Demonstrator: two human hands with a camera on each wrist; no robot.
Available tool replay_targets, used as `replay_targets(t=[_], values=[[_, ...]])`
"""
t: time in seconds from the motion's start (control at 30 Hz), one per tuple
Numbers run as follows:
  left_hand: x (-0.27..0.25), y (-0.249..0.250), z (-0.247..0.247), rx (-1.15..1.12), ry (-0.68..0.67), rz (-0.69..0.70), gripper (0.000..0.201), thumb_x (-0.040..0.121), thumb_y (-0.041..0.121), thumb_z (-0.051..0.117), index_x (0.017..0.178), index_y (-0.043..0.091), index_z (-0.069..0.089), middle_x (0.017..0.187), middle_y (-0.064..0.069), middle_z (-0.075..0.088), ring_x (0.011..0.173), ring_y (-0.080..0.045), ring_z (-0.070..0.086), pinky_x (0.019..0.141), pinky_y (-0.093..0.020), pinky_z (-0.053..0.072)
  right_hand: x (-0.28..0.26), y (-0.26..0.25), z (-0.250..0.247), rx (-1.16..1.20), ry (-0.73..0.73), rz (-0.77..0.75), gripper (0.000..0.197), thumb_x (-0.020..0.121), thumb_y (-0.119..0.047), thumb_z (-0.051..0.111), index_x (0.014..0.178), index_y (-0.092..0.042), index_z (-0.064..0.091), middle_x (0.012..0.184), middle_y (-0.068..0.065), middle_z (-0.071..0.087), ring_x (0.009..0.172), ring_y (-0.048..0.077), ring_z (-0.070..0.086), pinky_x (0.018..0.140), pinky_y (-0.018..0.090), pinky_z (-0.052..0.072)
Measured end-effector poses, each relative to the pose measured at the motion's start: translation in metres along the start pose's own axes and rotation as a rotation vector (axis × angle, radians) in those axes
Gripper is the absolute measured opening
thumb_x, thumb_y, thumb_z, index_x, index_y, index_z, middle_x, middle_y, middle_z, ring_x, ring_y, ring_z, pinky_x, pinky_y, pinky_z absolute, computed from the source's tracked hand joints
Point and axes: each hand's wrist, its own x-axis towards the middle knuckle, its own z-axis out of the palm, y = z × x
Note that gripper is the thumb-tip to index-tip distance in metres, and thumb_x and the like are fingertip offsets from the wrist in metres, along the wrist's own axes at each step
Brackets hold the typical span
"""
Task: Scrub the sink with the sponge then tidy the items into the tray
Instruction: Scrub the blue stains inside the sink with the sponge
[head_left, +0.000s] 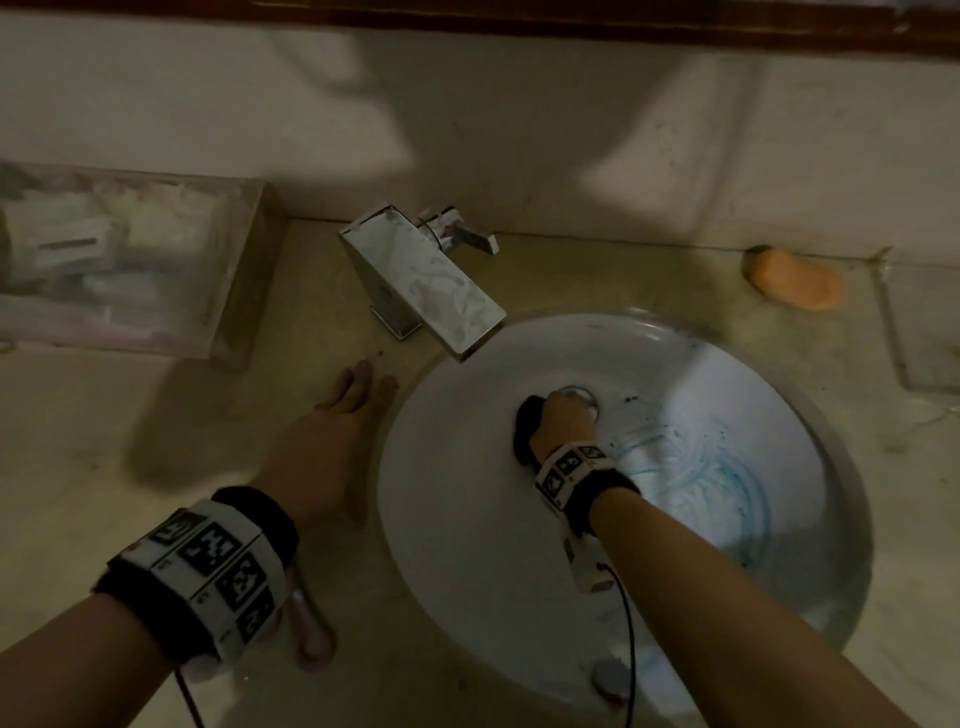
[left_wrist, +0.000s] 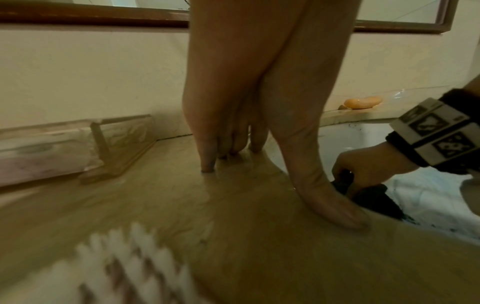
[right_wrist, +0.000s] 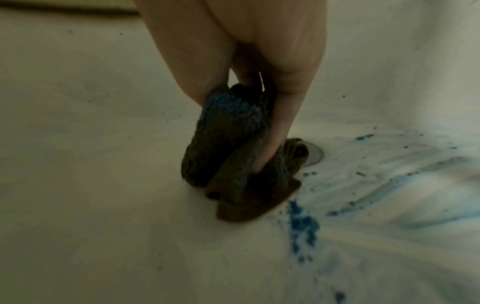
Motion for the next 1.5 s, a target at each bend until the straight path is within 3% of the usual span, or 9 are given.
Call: replay_targets(t=[0.13,0.37,0.47,0.67,0.77,1.03,1.2,1.37,1.5], values=[[0.001,-0.002,0.003,0.0,0.007,0.009,0.133,0.064,0.042,0.083,0.134,0.025,-0.029,0.154,0.003,-0.026,0.148,-0.02,-0.011,0.118,-0.037,0.03,-0.001,-0.001,-0.005,0.089,0.0,0.031,0.033,0.092,-0.016,0.05,0.119,0.003,0.053,0.127,0.021,0.056,0.118,0.035,0.053,0.099,0.037,0.043],[0.002,-0.001,0.002,-0.074,0.047,0.026,0.132,0.06,0.029,0.087,0.133,0.025,-0.023,0.141,0.012,-0.025,0.146,-0.015,-0.009,0.118,-0.038,0.03,-0.032,-0.063,0.029,0.493,-0.139,-0.228,0.012,0.086,-0.014,0.062,0.089,-0.005,0.054,0.103,0.022,0.06,0.098,0.03,0.057,0.064,0.023,0.035],[0.001,-0.001,0.003,-0.083,0.036,0.024,0.137,0.054,0.031,0.09,0.131,0.024,-0.024,0.149,0.006,-0.024,0.147,-0.018,-0.01,0.118,-0.037,0.027,-0.026,-0.071,0.036,0.639,-0.052,-0.131,0.017,0.085,-0.011,0.061,0.087,-0.013,0.044,0.114,0.021,0.061,0.107,0.031,0.057,0.073,0.024,0.036],[0.001,0.001,0.002,-0.072,0.035,0.002,0.142,0.053,0.032,0.091,0.145,0.021,-0.018,0.157,0.001,-0.019,0.149,-0.019,-0.009,0.116,-0.034,0.028,0.022,-0.044,0.009,0.73,0.158,0.082,0.032,0.084,-0.01,0.063,0.113,0.002,0.055,0.119,0.022,0.059,0.111,0.034,0.055,0.086,0.034,0.044],[0.001,0.001,0.002,-0.087,0.046,0.013,0.135,0.061,0.038,0.086,0.137,0.02,-0.025,0.156,0.002,-0.02,0.149,-0.021,-0.008,0.12,-0.038,0.024,0.04,-0.007,0.001,0.751,0.263,0.226,0.033,0.083,-0.014,0.062,0.111,0.003,0.057,0.117,0.023,0.06,0.105,0.036,0.059,0.078,0.032,0.044],[0.005,-0.001,0.005,-0.063,0.031,0.003,0.14,0.057,0.044,0.086,0.131,0.017,-0.029,0.157,-0.003,-0.019,0.147,-0.023,-0.012,0.122,-0.04,0.02,0.037,0.003,0.001,0.933,0.395,0.427,0.039,0.087,-0.011,0.057,0.123,0.001,0.048,0.13,0.024,0.051,0.116,0.039,0.052,0.102,0.047,0.044],[0.006,-0.002,0.009,-0.101,0.044,0.022,0.131,0.063,0.04,0.084,0.134,0.023,-0.025,0.142,0.009,-0.025,0.141,-0.016,-0.017,0.124,-0.04,0.011,0.016,-0.043,0.018,0.74,0.227,0.007,0.051,0.088,-0.002,0.052,0.137,-0.001,0.038,0.14,0.019,0.042,0.128,0.036,0.043,0.108,0.038,0.034],[0.007,0.001,0.007,-0.114,0.042,0.018,0.128,0.066,0.033,0.083,0.134,0.019,-0.024,0.14,0.01,-0.024,0.143,-0.018,-0.016,0.123,-0.04,0.009,-0.01,-0.055,0.045,0.145,-0.127,-0.539,0.045,0.092,-0.016,0.054,0.135,-0.007,0.046,0.147,0.013,0.04,0.135,0.031,0.036,0.115,0.04,0.029],[0.008,0.0,0.004,-0.085,0.001,0.01,0.13,0.064,0.033,0.085,0.127,0.019,-0.028,0.15,0.002,-0.023,0.145,-0.023,-0.016,0.124,-0.042,0.008,-0.024,-0.044,0.065,-0.379,-0.331,-0.739,0.032,0.096,-0.021,0.047,0.116,0.0,0.06,0.126,0.019,0.057,0.113,0.03,0.054,0.099,0.046,0.046]])
